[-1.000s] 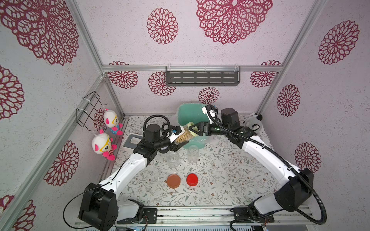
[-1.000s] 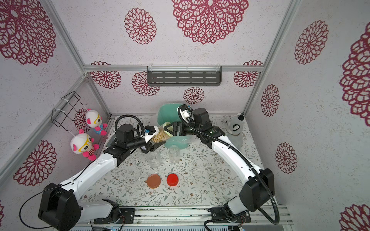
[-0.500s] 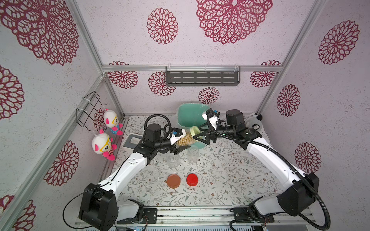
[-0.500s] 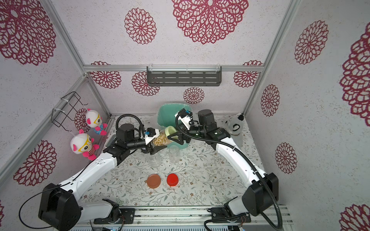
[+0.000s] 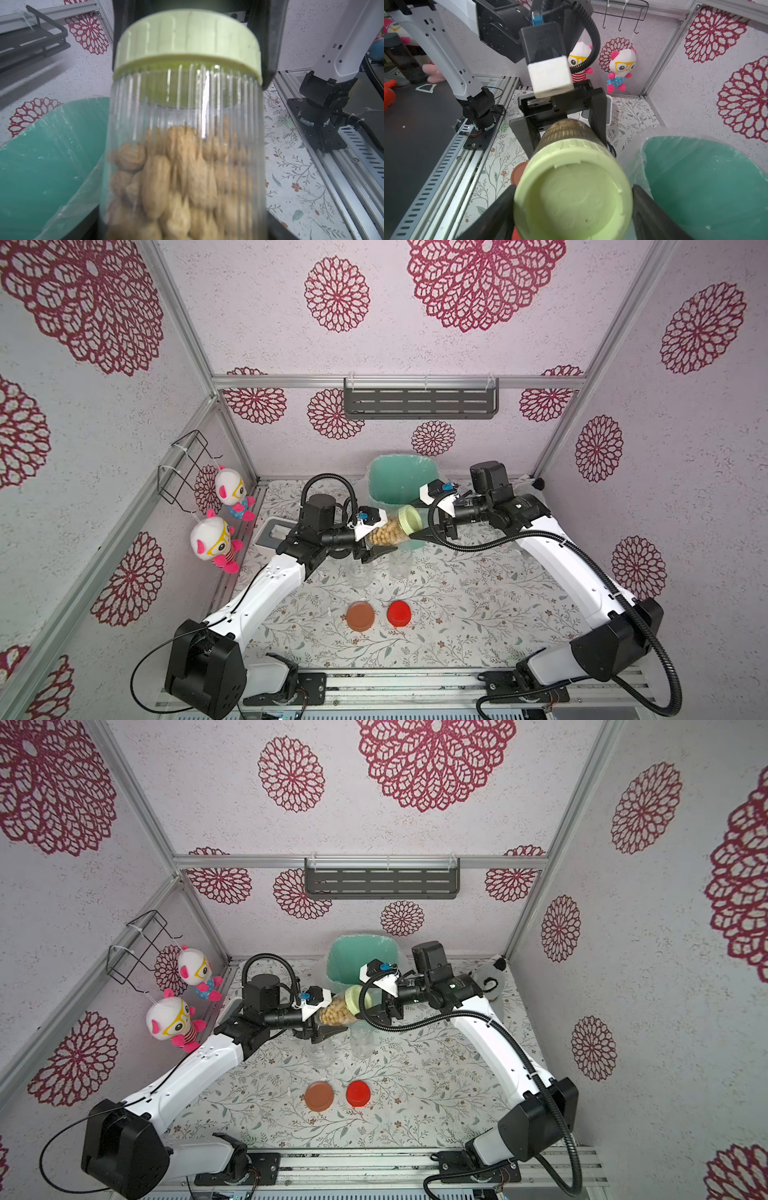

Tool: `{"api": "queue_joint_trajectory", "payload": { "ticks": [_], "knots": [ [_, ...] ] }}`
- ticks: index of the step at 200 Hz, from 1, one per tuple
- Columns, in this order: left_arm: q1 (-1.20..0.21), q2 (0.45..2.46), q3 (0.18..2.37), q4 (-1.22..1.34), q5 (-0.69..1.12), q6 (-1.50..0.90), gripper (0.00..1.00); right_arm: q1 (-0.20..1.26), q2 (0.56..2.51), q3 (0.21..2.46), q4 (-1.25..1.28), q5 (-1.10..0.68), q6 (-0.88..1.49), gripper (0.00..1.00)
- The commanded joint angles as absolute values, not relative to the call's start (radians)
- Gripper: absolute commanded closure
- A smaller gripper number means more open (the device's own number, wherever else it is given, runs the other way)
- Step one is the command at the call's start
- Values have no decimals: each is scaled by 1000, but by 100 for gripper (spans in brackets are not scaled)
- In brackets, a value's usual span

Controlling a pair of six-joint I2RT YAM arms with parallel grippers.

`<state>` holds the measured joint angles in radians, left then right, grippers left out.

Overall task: Empty moldy peanuts from jars
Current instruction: Unscrew the lid from the jar.

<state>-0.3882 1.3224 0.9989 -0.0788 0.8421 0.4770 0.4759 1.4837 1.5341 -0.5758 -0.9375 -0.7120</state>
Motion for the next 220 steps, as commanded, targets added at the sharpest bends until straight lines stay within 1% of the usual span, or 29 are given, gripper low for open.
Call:
{"api": "queue_joint_trajectory", "payload": {
  "ticks": [1, 14, 30, 58, 73, 94, 109, 128, 140, 152, 166, 182, 203, 220],
  "knots": [
    [-350, 1315, 1048, -38, 854, 423, 100, 434, 1493, 1566, -692, -915, -867, 53],
    [-351, 1316, 1048, -40, 855, 425, 100, 433, 1491, 1565, -681, -924, -864, 46],
    [-350, 1319, 1049, -39, 854, 425, 100, 434, 1479, 1548, -644, -942, -846, 34],
    [-350, 1324, 1049, -41, 854, 430, 100, 436, 1427, 1465, -477, -946, -751, 2],
    [-350, 1324, 1051, -41, 854, 430, 100, 437, 1393, 1415, -365, -955, -682, 1],
    [-351, 1324, 1049, -41, 852, 433, 100, 437, 1356, 1373, -274, -985, -619, 1],
    [-351, 1325, 1049, -41, 848, 434, 100, 436, 1329, 1335, -181, -985, -527, 1],
    [-353, 1322, 1047, -38, 830, 439, 100, 437, 1290, 1263, -18, -967, -325, 1],
    [-353, 1320, 1042, -26, 806, 437, 100, 438, 1268, 1213, 119, -921, -143, 1],
    [-354, 1315, 1034, -6, 781, 436, 100, 440, 1253, 1188, 193, -850, 16, 1],
    [-354, 1306, 1020, 26, 751, 431, 100, 443, 1249, 1198, 198, -758, 178, 1],
    [-355, 1293, 998, 75, 720, 423, 100, 449, 1256, 1228, 152, -656, 313, 1],
    [-356, 1278, 975, 125, 677, 418, 100, 456, 1260, 1257, 74, -530, 434, 1],
    [-356, 1265, 958, 162, 644, 418, 100, 457, 1255, 1252, 68, -482, 517, 1]
  ]
}}
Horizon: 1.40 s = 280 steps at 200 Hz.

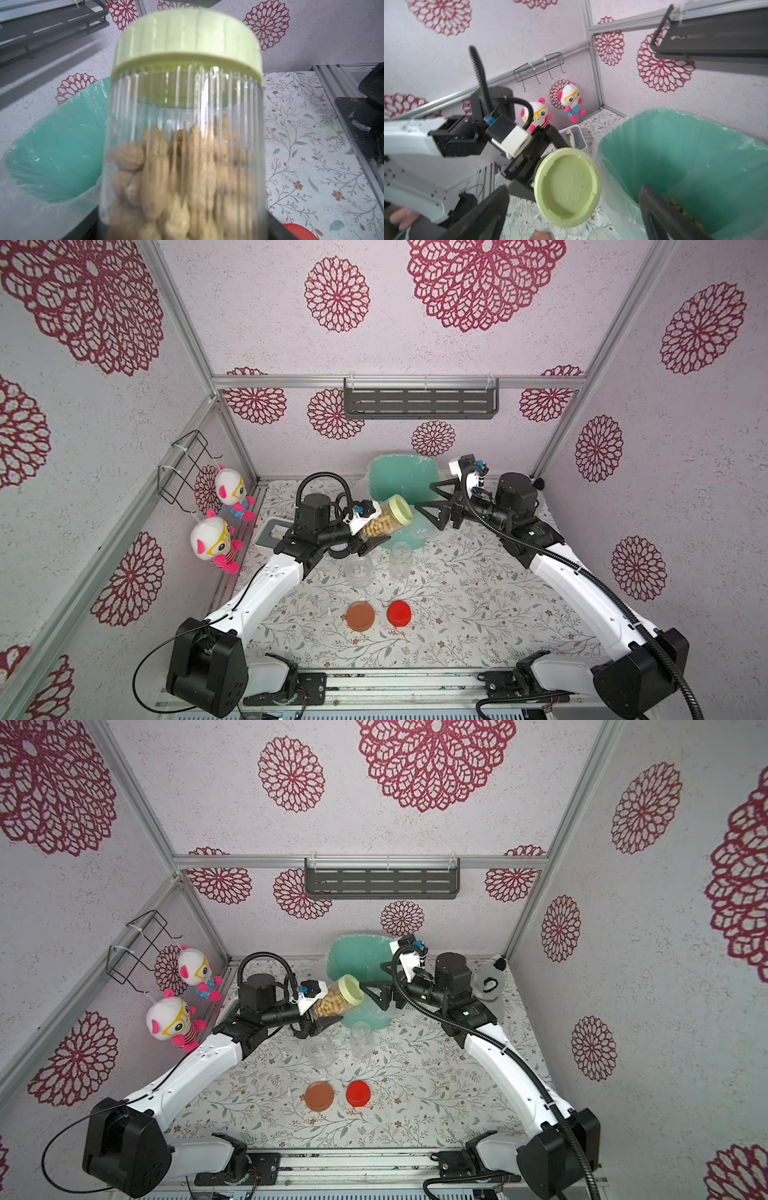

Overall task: Empty moldy peanuts from jars
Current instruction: Unscrew the lid from the jar.

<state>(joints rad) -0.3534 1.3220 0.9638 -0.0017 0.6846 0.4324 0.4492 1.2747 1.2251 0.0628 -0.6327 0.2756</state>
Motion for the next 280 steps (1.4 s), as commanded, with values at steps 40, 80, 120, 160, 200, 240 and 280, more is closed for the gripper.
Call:
{"api": "queue_joint_trajectory", "payload": {
  "ticks": [40, 80, 120, 160, 200, 240, 280],
  "knots": [
    [-363, 1255, 935, 210, 587, 426, 100, 497, 1280, 1251, 49, -430, 651, 1],
    [-368, 1246, 920, 232, 553, 437, 100, 550, 1347, 1318, -20, -369, 674, 1],
    [-371, 1242, 916, 230, 549, 443, 100, 587, 1405, 1364, -38, -352, 686, 1],
    [-371, 1243, 914, 230, 546, 446, 100, 607, 1432, 1373, -32, -381, 686, 1],
    [-371, 1247, 916, 229, 548, 446, 100, 616, 1454, 1384, -34, -425, 684, 1],
    [-372, 1249, 916, 226, 551, 448, 100, 621, 1456, 1380, -10, -438, 686, 1],
    [-371, 1249, 916, 224, 552, 448, 100, 621, 1439, 1358, 29, -432, 702, 1]
  ]
}}
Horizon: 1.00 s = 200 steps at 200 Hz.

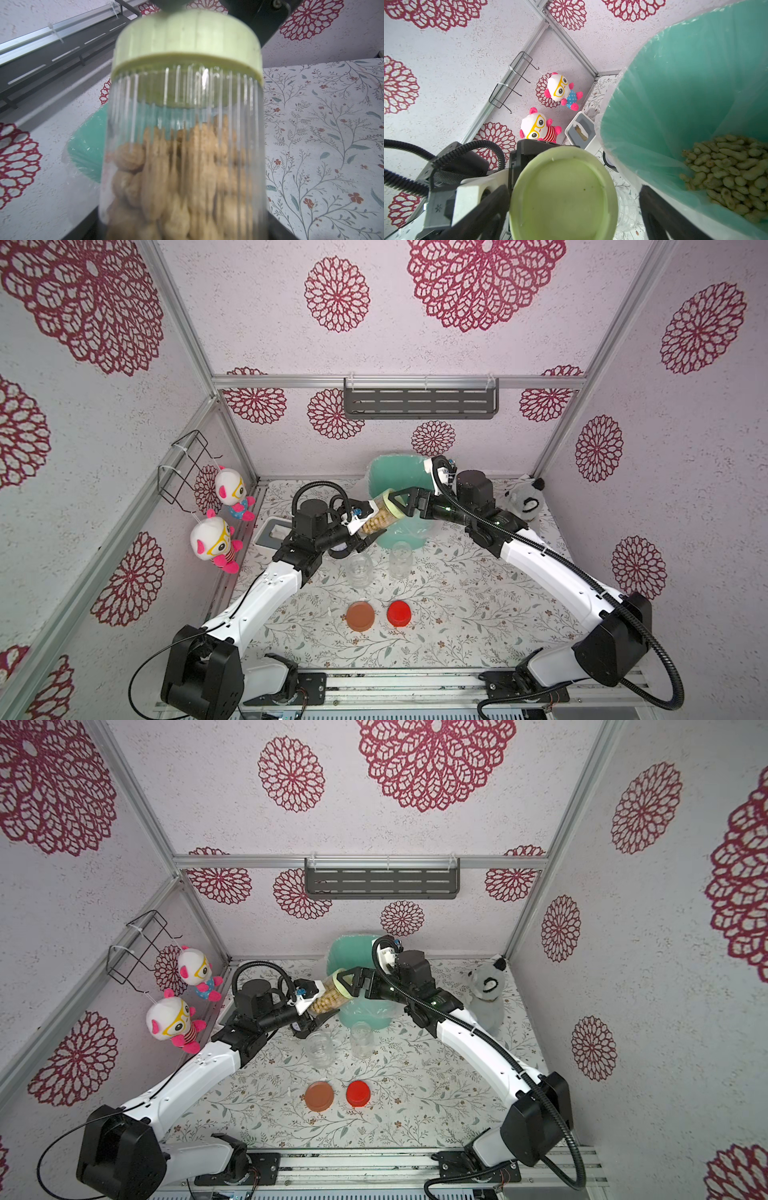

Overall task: Empty moldy peanuts from jars
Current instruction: Unscrew the lid from the jar.

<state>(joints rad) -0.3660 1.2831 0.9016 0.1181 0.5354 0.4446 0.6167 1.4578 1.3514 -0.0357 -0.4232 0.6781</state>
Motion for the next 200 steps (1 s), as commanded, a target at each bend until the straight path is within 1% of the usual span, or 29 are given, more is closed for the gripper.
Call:
{"api": "queue_joint_trajectory", "payload": {
  "ticks": [1, 93, 146, 177, 200],
  "knots": [
    [-371, 1249, 917, 224, 552, 447, 100, 621, 1439, 1358, 30, -432, 702, 1],
    [-371, 1250, 917, 222, 552, 447, 100, 623, 1476, 1376, -32, -482, 694, 1],
    [-372, 1252, 919, 222, 555, 446, 100, 623, 1475, 1369, -9, -490, 689, 2],
    [-372, 1253, 919, 219, 557, 448, 100, 621, 1474, 1365, 5, -514, 680, 15],
    [-371, 1252, 919, 216, 564, 447, 100, 616, 1479, 1366, -1, -540, 648, 29]
  ]
}}
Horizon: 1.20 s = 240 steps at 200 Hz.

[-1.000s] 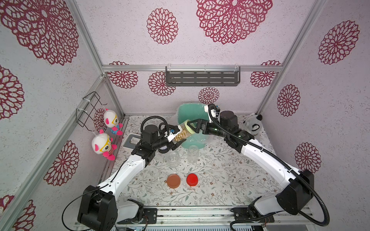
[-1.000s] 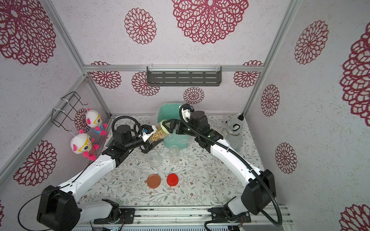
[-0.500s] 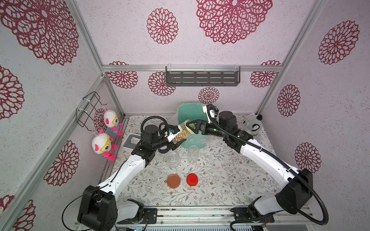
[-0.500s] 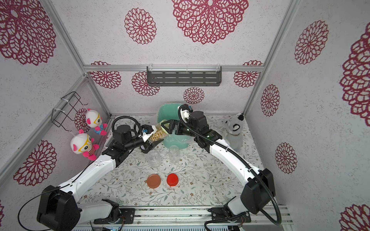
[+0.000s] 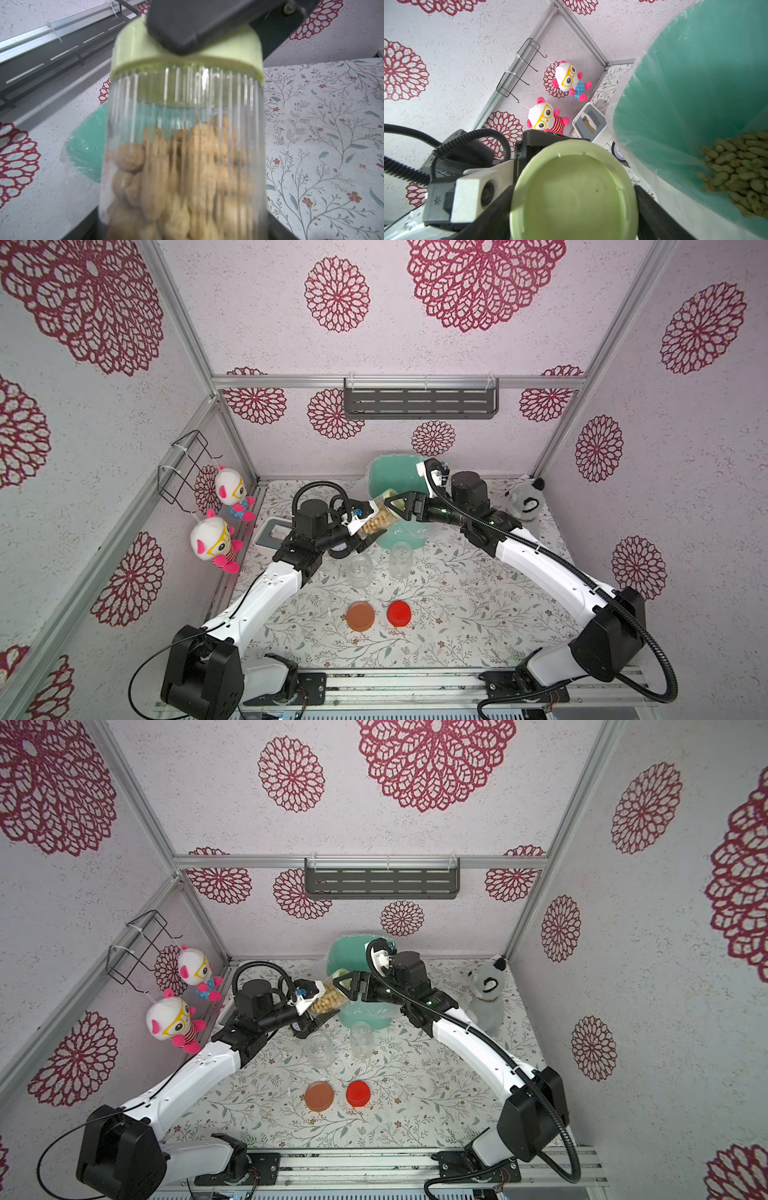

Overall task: Empty moldy peanuts from jars
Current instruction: Unscrew the lid from the jar.

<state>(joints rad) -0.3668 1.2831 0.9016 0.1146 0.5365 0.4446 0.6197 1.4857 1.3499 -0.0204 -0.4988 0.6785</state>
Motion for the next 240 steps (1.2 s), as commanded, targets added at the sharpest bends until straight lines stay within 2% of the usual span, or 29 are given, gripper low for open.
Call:
{"api": "queue_joint_trajectory", "payload": {
  "ticks": [1, 33, 50, 103, 163, 207, 223, 240],
  "knots": [
    [-371, 1253, 919, 216, 564, 448, 100, 615, 1479, 1366, -1, -542, 647, 29],
    [-368, 1255, 936, 174, 610, 443, 100, 587, 1475, 1355, -2, -603, 568, 46],
    [-368, 1261, 951, 136, 645, 445, 100, 569, 1459, 1328, 10, -646, 483, 52],
    [-356, 1274, 981, 78, 729, 436, 100, 510, 1416, 1276, -24, -820, 124, 57],
    [-345, 1292, 1013, 18, 819, 430, 100, 460, 1417, 1312, -158, -974, -253, 52],
    [-344, 1307, 1033, -27, 861, 439, 100, 451, 1455, 1382, -307, -995, -452, 48],
    [-344, 1310, 1035, -31, 865, 440, 100, 450, 1460, 1398, -334, -992, -494, 41],
    [-344, 1313, 1037, -32, 866, 441, 100, 451, 1458, 1402, -325, -982, -497, 25]
  ]
}}
